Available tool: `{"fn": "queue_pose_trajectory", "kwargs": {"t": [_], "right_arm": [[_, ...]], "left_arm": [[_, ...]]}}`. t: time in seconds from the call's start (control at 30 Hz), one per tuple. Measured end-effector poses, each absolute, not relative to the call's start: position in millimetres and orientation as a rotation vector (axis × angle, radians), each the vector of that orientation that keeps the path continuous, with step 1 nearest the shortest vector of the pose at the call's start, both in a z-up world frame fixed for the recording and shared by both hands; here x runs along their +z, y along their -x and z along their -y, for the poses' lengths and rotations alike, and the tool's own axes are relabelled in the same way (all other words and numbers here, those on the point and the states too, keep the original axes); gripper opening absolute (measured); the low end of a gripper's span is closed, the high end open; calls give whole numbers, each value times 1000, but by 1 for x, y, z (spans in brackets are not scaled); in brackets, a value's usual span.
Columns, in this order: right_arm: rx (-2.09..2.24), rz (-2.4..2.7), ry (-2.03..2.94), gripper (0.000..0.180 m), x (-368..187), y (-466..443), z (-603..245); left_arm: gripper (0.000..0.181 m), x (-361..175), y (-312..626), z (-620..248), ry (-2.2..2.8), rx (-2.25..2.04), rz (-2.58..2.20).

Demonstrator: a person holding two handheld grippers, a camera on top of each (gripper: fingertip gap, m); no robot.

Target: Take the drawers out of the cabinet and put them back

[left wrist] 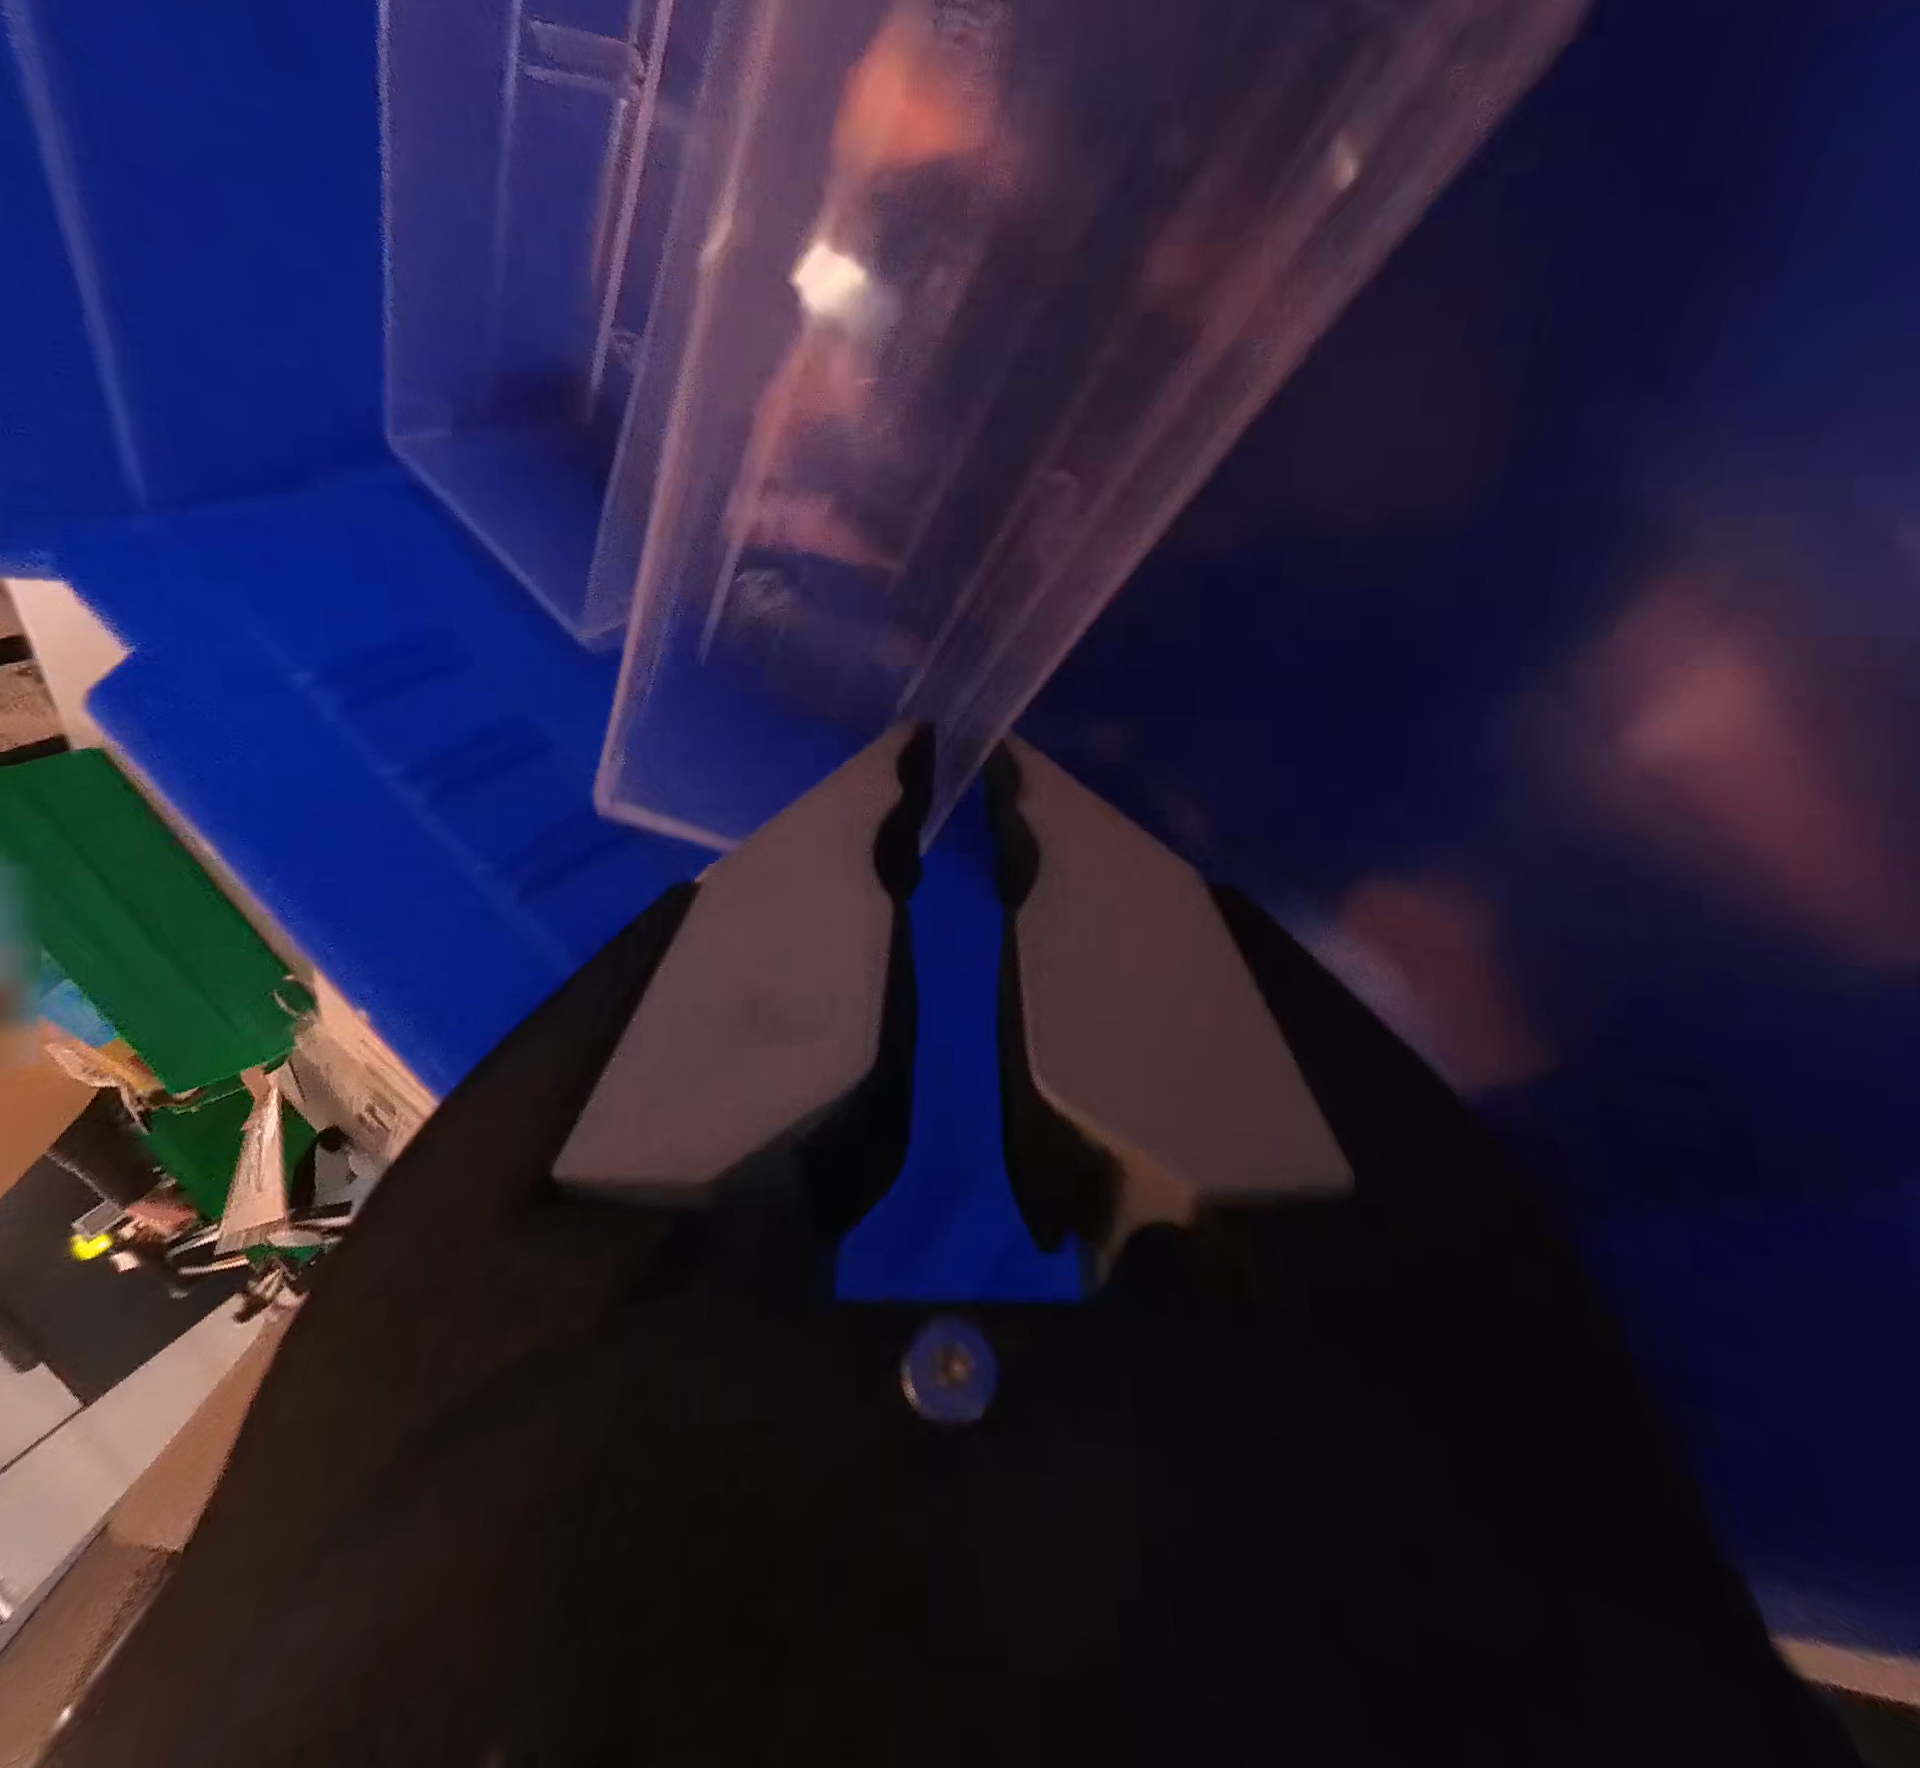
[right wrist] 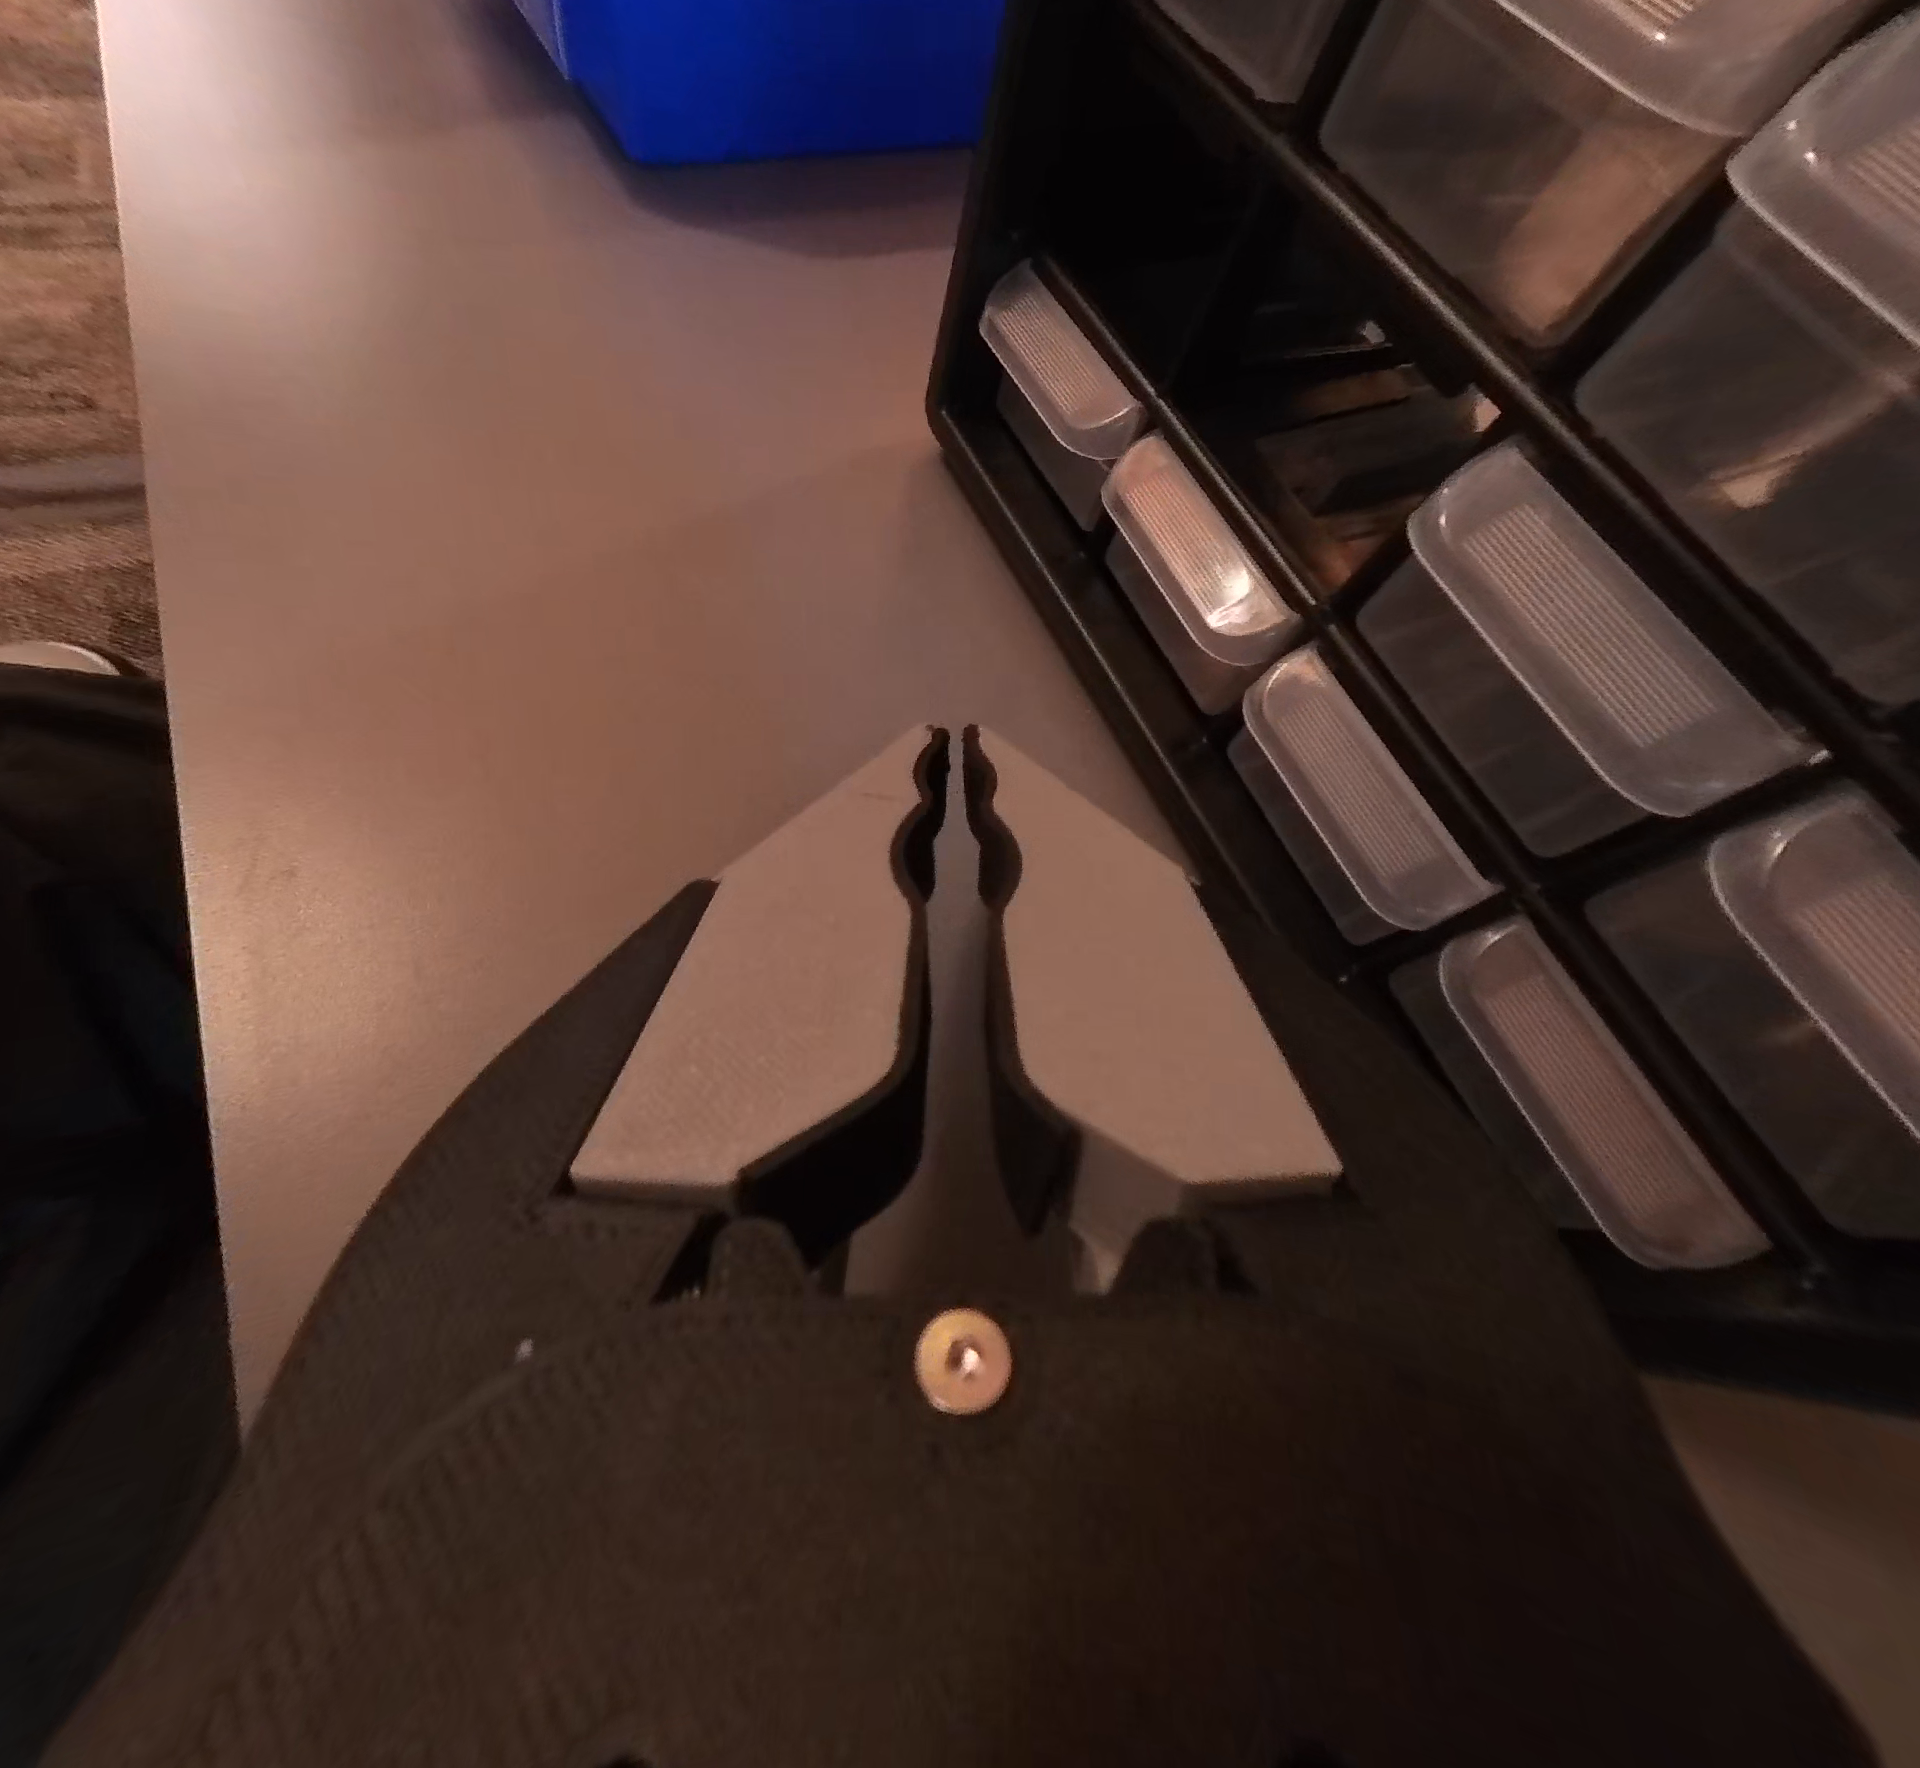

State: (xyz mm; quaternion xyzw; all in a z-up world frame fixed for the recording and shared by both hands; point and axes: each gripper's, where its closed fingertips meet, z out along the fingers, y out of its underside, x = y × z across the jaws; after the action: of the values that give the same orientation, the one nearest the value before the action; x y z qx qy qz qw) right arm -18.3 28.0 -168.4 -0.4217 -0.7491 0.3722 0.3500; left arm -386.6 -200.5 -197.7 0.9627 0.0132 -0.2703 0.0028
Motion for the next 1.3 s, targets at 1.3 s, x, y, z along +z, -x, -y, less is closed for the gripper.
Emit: {"fn": "queue_pose_trajectory", "kwargs": {"t": [1.3], "right_arm": [[1066,1667,1079,0,-124,0,-56]], "left_arm": [[11,-196,-17,53,-3412,-72,687]]}}
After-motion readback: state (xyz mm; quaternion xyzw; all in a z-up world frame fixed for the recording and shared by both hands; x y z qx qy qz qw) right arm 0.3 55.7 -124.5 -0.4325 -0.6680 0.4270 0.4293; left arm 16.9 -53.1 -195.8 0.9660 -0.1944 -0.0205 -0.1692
